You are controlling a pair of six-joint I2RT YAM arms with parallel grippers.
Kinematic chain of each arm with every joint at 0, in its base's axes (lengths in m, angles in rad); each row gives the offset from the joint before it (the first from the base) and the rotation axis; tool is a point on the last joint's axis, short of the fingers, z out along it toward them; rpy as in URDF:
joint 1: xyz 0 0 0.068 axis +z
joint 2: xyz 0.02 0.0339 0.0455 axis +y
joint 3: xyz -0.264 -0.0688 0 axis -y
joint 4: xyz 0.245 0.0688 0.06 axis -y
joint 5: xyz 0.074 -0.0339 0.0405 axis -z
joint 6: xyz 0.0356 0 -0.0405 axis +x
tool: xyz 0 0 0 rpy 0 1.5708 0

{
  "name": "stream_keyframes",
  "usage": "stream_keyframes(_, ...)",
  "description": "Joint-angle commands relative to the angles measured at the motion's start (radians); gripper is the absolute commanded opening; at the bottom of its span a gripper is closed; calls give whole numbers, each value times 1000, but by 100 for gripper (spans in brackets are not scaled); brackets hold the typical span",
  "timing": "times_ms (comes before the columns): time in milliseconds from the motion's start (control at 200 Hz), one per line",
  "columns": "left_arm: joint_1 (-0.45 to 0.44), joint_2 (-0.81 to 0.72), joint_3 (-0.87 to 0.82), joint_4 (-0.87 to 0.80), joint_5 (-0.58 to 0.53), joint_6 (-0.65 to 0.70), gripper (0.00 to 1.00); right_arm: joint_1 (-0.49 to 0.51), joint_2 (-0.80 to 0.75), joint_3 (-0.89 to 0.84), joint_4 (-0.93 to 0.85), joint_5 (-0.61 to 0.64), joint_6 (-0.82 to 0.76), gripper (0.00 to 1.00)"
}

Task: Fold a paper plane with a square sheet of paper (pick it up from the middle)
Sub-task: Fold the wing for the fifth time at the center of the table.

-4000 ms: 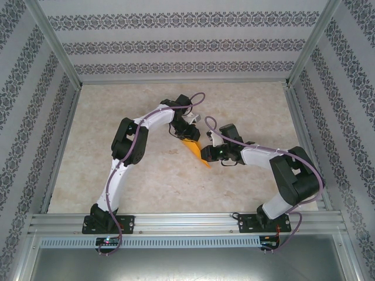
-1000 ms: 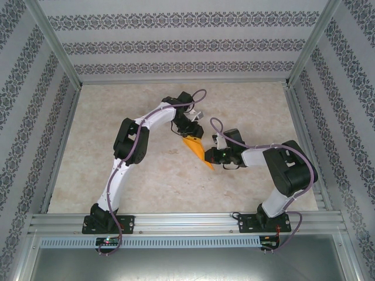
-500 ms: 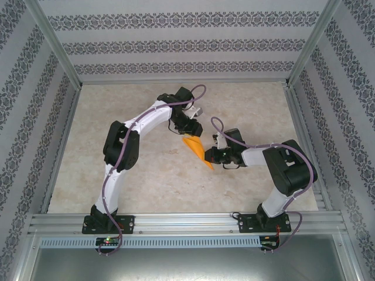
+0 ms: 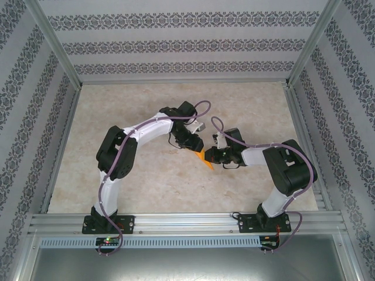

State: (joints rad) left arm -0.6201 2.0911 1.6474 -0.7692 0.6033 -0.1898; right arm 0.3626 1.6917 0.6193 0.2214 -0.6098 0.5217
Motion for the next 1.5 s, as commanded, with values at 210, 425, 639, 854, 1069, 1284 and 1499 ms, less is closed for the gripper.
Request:
stream_keyframes(210, 5, 99, 78, 37, 11, 32, 41, 9, 31, -29, -132, 76, -2, 2)
stream_keyframes(425, 13, 132, 104, 43, 16, 26, 40, 10, 36, -23, -139, 73, -6, 2)
stream_keyframes(639, 20, 143, 108, 39, 22, 25, 40, 7, 44, -23, -139, 74, -8, 2)
stream_keyframes(854, 27, 157, 104, 42, 23, 27, 40, 7, 42, -23, -137, 70, -6, 2)
stream_keyframes(1069, 34, 164, 106, 45, 23, 30, 41, 7, 38, -26, -139, 68, -7, 2)
stream_keyframes(1284, 39, 175, 108, 45, 23, 33, 41, 7, 31, -26, -142, 67, -5, 2)
stream_keyframes(1499, 44, 187, 103, 48, 18, 36, 41, 7, 28, -28, -140, 65, -3, 2)
